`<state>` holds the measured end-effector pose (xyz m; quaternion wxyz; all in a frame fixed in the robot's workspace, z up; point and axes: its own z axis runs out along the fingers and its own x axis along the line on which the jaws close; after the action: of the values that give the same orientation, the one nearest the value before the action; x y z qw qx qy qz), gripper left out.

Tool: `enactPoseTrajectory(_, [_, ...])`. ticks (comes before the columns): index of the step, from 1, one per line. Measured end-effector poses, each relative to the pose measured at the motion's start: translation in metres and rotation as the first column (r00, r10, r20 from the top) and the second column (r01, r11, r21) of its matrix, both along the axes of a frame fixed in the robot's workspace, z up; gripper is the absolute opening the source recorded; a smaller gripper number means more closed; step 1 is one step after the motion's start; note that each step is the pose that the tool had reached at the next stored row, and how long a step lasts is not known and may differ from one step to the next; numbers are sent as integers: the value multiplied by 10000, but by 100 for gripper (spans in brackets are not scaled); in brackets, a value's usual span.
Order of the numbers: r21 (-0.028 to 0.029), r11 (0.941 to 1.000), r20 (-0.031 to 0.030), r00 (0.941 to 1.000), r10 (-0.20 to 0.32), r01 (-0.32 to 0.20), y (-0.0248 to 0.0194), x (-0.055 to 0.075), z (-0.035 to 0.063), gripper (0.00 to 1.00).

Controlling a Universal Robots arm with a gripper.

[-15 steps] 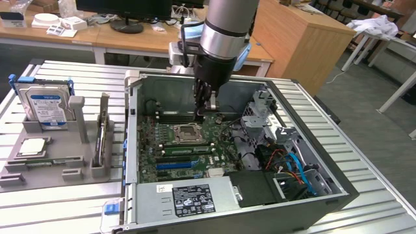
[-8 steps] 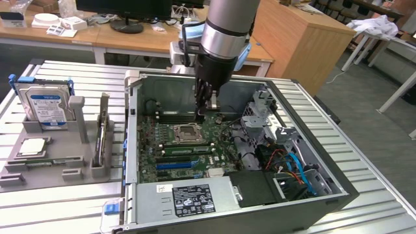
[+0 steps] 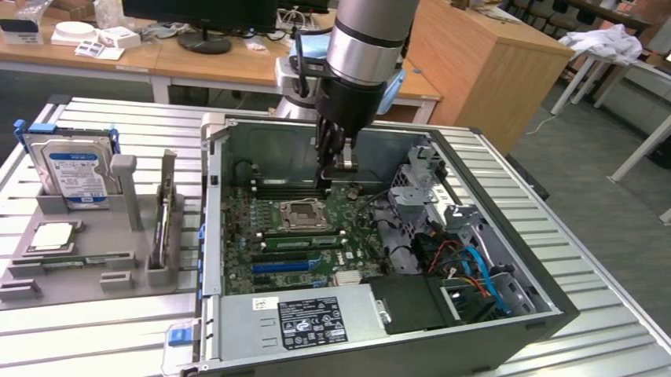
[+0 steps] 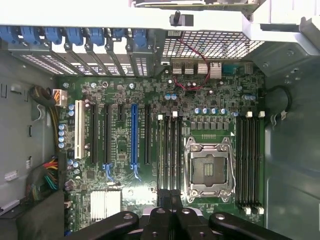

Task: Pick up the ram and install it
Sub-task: 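Press down the ram until it locks into place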

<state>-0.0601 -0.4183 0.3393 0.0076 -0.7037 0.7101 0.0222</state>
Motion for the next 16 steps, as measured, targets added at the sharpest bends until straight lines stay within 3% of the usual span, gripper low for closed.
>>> enactPoseTrajectory(16, [-2, 9999, -1, 9999, -129, 129, 0, 0, 1, 11])
